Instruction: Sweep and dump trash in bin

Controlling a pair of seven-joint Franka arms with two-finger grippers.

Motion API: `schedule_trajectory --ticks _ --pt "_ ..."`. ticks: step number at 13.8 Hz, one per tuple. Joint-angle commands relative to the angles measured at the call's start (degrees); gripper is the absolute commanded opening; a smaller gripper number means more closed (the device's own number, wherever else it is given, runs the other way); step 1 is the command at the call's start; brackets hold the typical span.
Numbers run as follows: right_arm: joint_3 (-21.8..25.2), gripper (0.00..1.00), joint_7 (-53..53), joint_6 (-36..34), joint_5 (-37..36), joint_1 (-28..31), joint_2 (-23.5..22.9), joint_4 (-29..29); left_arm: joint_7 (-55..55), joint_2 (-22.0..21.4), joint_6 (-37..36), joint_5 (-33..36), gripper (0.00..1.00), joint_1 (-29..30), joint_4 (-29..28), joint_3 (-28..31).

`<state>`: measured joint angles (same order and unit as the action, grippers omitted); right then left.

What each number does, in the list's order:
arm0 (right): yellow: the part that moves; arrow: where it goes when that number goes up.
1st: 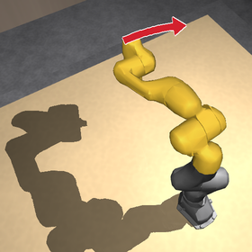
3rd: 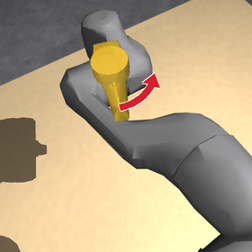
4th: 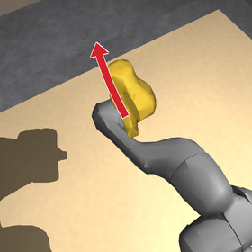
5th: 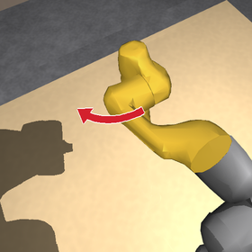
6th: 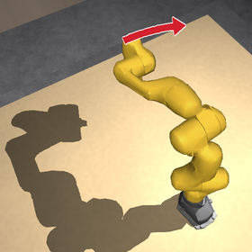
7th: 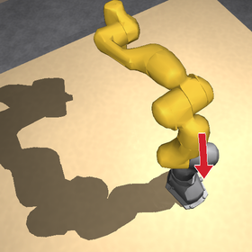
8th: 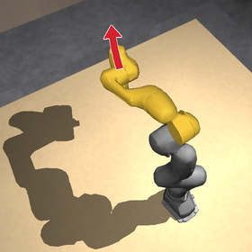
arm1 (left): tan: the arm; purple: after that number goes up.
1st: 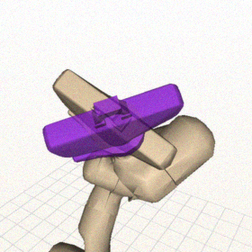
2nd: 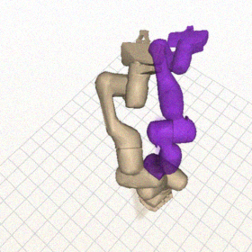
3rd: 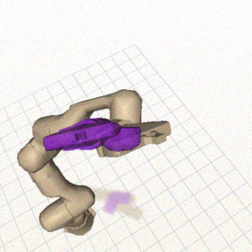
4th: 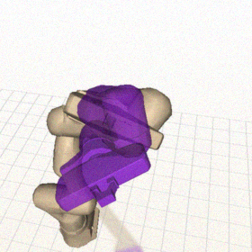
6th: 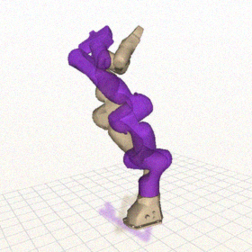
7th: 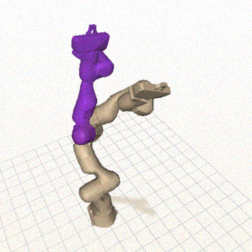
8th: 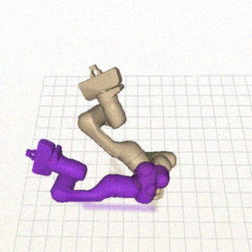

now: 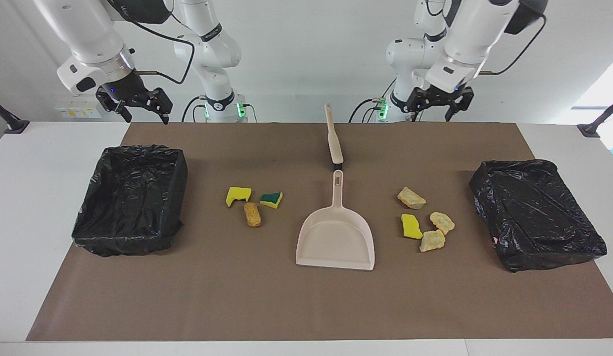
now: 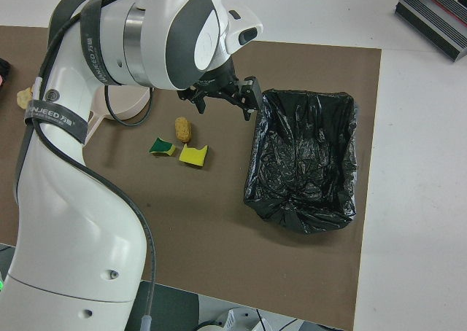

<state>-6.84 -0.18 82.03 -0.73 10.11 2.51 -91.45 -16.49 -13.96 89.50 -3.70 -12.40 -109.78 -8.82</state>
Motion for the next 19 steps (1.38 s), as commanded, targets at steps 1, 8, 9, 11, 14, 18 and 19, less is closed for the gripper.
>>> schedule_trajectory --ticks 1,8,9,11,14,18,19 --pt "-0.5 1.00 -0.2 0.7 0.1 -0.2 0.7 -0.7 -4.7 -9.3 4.5 -3.5 1.00 -7.7 -14.8 1.3" --pt "-1.0 1.00 -1.7 8.5 1.1 -7.7 -5.2 -1.3 -26.1 -10.4 22.4 -3.9 1.00 -26.6 -30.1 1.2" --pt "-1.0 1.00 -2.2 10.5 1.1 -9.0 -6.1 -1.4 -27.5 -9.1 24.5 -3.9 1.00 -28.3 -31.4 1.3" --pt "-1.0 1.00 -4.9 14.5 1.2 -11.3 -8.3 -2.3 -31.1 -6.4 29.7 -3.9 1.00 -30.9 -34.4 1.3" --pt "-1.0 1.00 -11.5 21.4 2.7 -15.7 -11.1 -4.3 -32.4 -4.1 32.8 -3.9 1.00 -34.6 -35.8 1.2" --pt "-1.0 1.00 -17.2 27.3 2.6 -19.5 -13.8 -6.1 -37.5 1.5 40.1 -3.9 1.00 -38.7 -35.9 1.2" --pt "-1.0 1.00 -17.2 27.6 2.6 -20.6 -13.8 -6.9 -37.6 1.7 40.2 -3.9 1.00 -40.3 -36.8 1.2"
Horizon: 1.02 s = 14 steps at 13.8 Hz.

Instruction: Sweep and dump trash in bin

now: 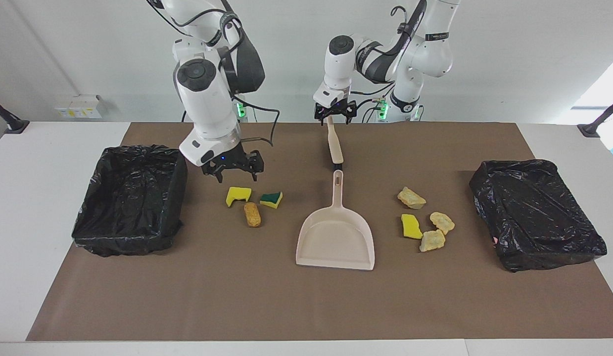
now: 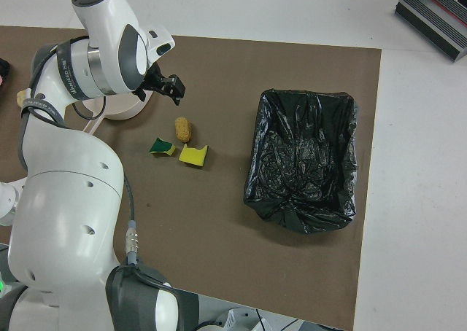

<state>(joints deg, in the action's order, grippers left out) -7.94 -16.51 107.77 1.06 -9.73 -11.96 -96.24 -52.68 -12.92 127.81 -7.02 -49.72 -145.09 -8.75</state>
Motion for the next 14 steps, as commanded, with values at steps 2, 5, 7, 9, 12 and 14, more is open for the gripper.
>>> schedule_trajectory --ticks 2,5,7,9,12,14 --pt "0.1 1.00 -0.9 2.3 0.2 -1.4 0.6 -3.7 -1.5 0.0 1.4 -0.6 1.00 -3.4 -2.0 1.1" --pt "0.1 1.00 -0.9 2.1 -0.2 -1.4 0.6 -3.7 -2.6 -0.2 1.3 -0.8 1.00 -4.5 -2.4 1.1" --pt "0.1 1.00 -0.9 1.9 -0.3 -1.4 0.6 -3.5 -2.9 -0.1 1.0 -0.8 0.83 -4.5 -2.1 1.1" --pt "0.1 1.00 -0.9 1.6 -0.4 -1.5 0.6 -3.2 -2.1 -0.1 -0.4 -0.9 0.70 -4.1 -1.9 1.3" --pt "0.2 1.00 -0.6 1.6 -0.5 -1.5 0.6 -2.7 -2.2 0.0 -1.8 -0.9 0.34 -3.8 -1.5 1.3" --pt "0.2 1.00 -0.5 1.5 -1.0 -1.4 0.6 -2.0 -2.3 -0.2 -3.3 -0.9 0.01 -3.7 -0.9 1.6"
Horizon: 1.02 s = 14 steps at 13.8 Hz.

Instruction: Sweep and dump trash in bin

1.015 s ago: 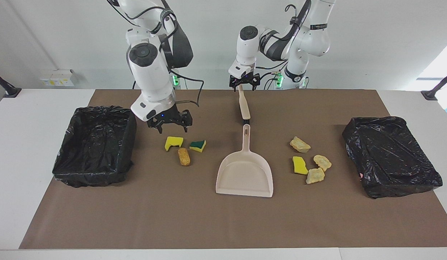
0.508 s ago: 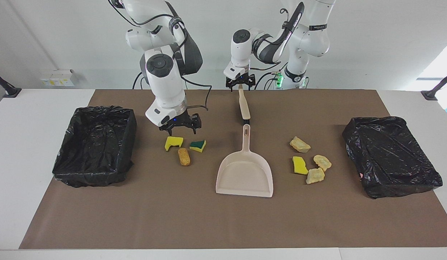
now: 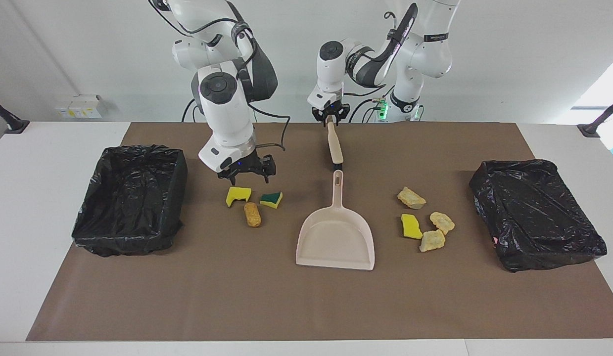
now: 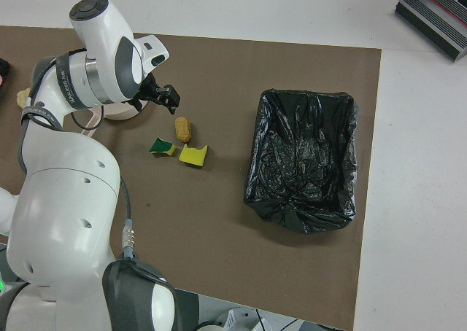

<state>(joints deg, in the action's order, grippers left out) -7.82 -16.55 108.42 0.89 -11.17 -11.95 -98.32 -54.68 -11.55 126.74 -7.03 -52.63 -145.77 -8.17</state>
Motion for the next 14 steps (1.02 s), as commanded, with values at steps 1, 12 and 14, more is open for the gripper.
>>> schedule_trajectory --ticks 1,12,14 --pt "0.1 1.00 -0.4 0.8 -1.2 0.0 0.6 0.1 -0.1 -1.5 -3.7 -0.9 0.00 -0.5 0.5 1.3" --pt "0.0 1.00 -3.8 6.2 -0.6 -1.1 -0.1 0.2 29.7 -10.8 -27.5 -0.2 0.00 23.7 10.8 1.8" --pt "0.0 1.00 -9.3 10.3 -1.2 -4.5 -2.2 0.5 40.5 -9.5 -29.5 2.5 0.00 32.2 14.4 1.7"
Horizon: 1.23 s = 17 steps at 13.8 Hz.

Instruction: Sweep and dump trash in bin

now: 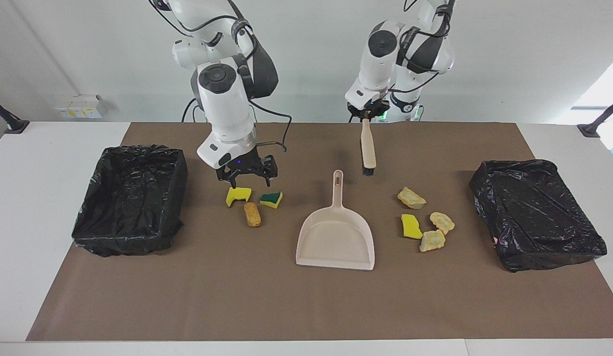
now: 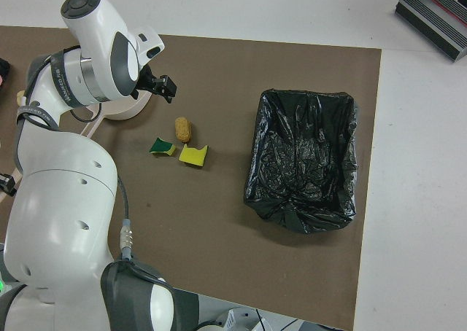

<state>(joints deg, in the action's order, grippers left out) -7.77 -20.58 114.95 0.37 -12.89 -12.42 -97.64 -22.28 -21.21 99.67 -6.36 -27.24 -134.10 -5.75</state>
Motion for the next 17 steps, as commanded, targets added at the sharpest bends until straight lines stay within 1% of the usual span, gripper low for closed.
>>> schedule_trajectory --ticks 1,2,3,4,6,8,10,12,13,14,17 --pt "0.0 1.00 -7.7 6.0 -0.9 -4.7 -2.9 0.1 12.6 1.1 -1.5 3.5 0.00 10.3 3.0 -0.7" --pt "0.1 1.00 -9.9 7.9 -1.1 -7.0 -4.4 0.2 17.4 2.0 -0.5 4.0 0.00 14.5 3.5 -0.5" --pt "0.2 1.00 -12.9 8.9 -3.0 -9.5 -5.8 0.3 21.4 3.5 0.8 4.0 0.00 20.1 4.6 -0.6" --pt "0.1 1.00 -17.1 9.2 -5.7 -11.2 -7.5 2.1 24.2 5.5 2.7 4.1 0.00 23.6 6.3 -0.6" --pt "0.1 1.00 -26.0 9.3 -10.6 -16.3 -11.4 4.4 25.4 10.5 3.3 6.8 0.00 27.4 12.0 -0.6" --pt "0.1 0.99 -31.6 10.4 -12.8 -19.2 -13.7 5.1 25.4 15.6 3.2 8.4 0.00 28.5 16.8 -0.5" --pt "0.0 0.98 -32.8 12.1 -12.9 -20.8 -13.9 5.0 25.4 17.5 3.2 9.5 0.00 29.1 17.5 -0.5" --pt "0.0 0.95 -32.8 12.3 -12.9 -21.3 -13.9 4.3 25.3 21.3 4.5 12.4 0.00 28.9 17.4 -0.5" --pt "0.0 0.88 -32.6 12.1 -12.9 -21.5 -13.8 4.1 25.3 21.6 5.1 12.4 0.00 28.9 17.4 -0.5" --pt "0.0 0.85 -32.5 12.2 -12.9 -21.5 -13.6 3.8 25.3 21.6 5.3 12.4 0.00 29.0 17.4 -0.5" --pt "0.0 0.84 -32.7 12.7 -13.0 -21.7 -14.0 3.5 25.1 21.9 7.5 12.4 0.00 29.1 16.8 -0.5"
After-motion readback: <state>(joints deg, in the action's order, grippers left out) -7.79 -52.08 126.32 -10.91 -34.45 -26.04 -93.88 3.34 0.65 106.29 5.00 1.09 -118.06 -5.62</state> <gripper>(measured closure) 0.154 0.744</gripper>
